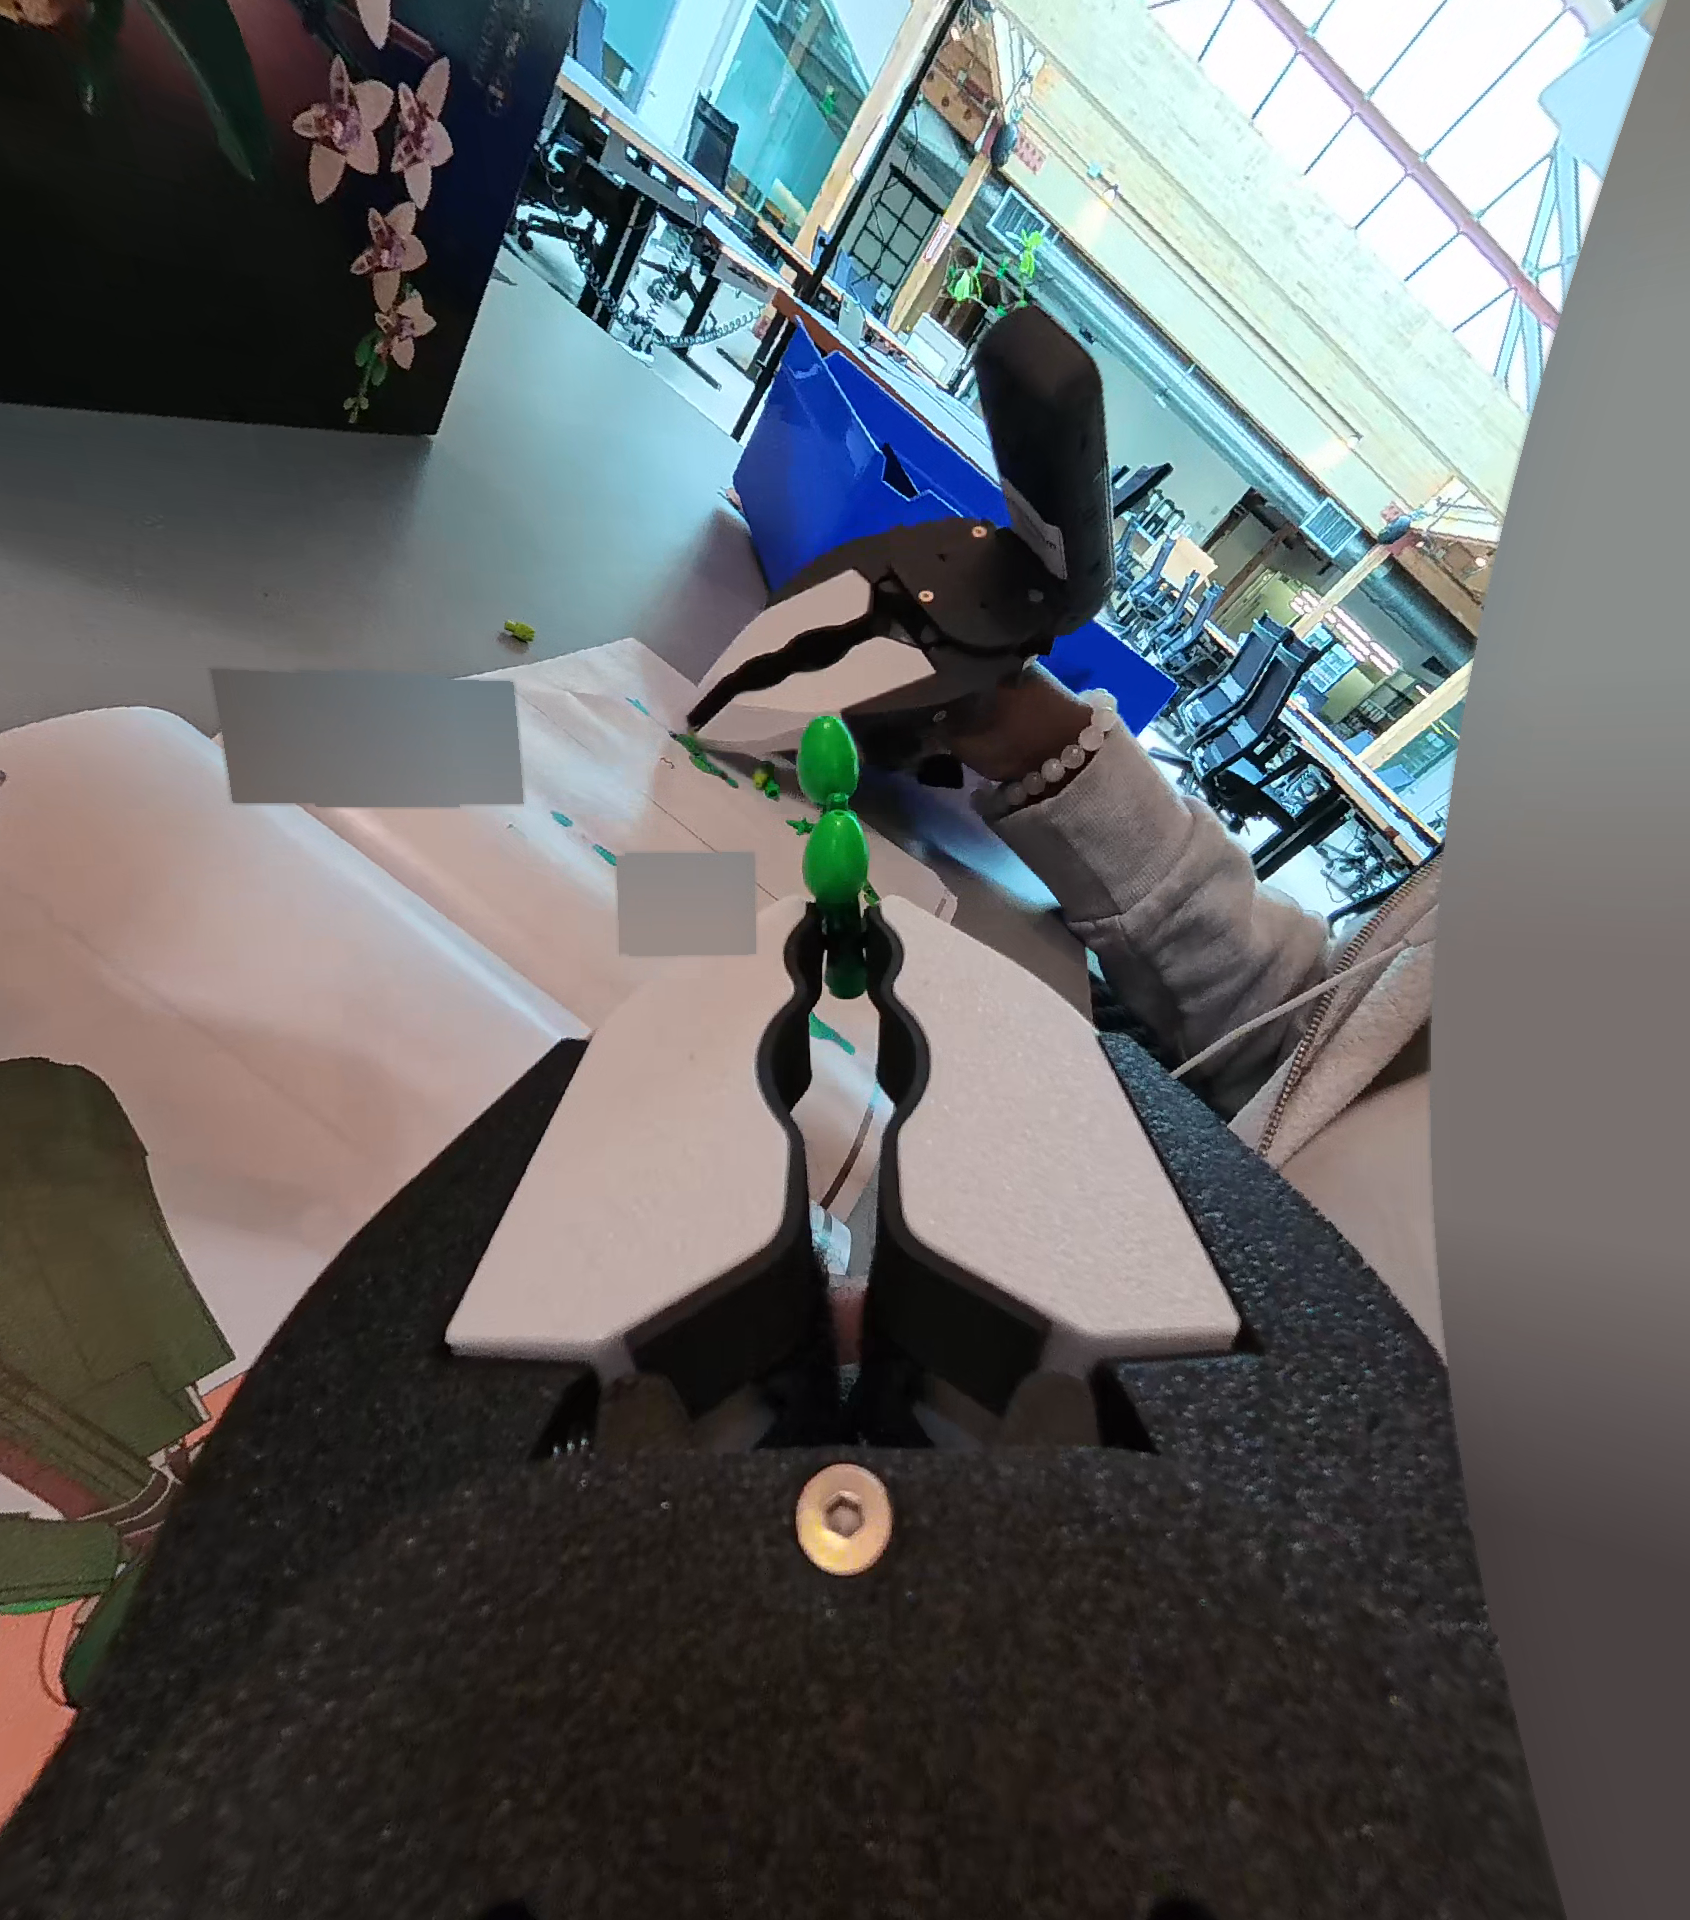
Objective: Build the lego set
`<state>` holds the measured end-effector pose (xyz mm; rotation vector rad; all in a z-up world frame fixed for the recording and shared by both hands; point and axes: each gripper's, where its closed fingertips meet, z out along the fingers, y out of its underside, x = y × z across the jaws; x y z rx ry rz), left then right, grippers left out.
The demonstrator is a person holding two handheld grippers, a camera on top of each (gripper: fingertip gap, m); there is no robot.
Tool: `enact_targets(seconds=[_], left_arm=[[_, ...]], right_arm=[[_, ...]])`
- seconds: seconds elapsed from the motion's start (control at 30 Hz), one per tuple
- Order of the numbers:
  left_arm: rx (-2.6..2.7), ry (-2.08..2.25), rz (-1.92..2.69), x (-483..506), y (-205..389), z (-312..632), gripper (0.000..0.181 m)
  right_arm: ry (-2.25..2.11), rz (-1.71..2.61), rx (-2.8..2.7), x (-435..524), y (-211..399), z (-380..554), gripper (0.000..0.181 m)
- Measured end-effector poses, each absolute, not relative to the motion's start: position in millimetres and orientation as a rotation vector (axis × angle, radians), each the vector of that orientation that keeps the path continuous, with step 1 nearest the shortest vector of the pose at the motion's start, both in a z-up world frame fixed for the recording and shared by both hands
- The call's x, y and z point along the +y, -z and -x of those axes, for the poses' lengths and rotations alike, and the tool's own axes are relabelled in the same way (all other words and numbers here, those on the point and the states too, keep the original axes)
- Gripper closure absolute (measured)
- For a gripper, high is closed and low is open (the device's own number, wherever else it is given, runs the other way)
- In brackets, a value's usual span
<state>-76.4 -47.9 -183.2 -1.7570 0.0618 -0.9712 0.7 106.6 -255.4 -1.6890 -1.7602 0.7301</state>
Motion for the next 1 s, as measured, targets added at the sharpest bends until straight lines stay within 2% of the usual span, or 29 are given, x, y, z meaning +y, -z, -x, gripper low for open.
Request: enact_targets(seconds=[0.2, 0.4, 0.5, 0.6, 0.73, 1.0], left_arm=[[0.059, 0.986, 1.761, -48, 184, 76, 0.175], [0.056, 0.989, 1.745, -49, 182, 77, 0.175], [0.059, 0.986, 1.728, -50, 180, 78, 0.175], [0.057, 0.988, 1.712, -50, 178, 79, 0.175], [0.092, 0.98, 1.733, -50, 180, 74, 0.175], [0.168, 0.976, 1.753, -53, 181, 65, 0.175]], right_arm=[[-0.618, 1.734, -1.673, 125, 253, -24, 0.175], [-0.727, 1.663, -1.539, 124, 227, -22, 0.159], [-0.771, 1.597, -1.575, 112, 219, -24, 0.16], [-0.783, 1.457, -1.791, 86, 221, -31, 0.175], [-0.598, 1.172, -2.178, 66, 233, -35, 0.175], [-0.343, 0.946, -2.719, 71, 245, -30, 0.172]])
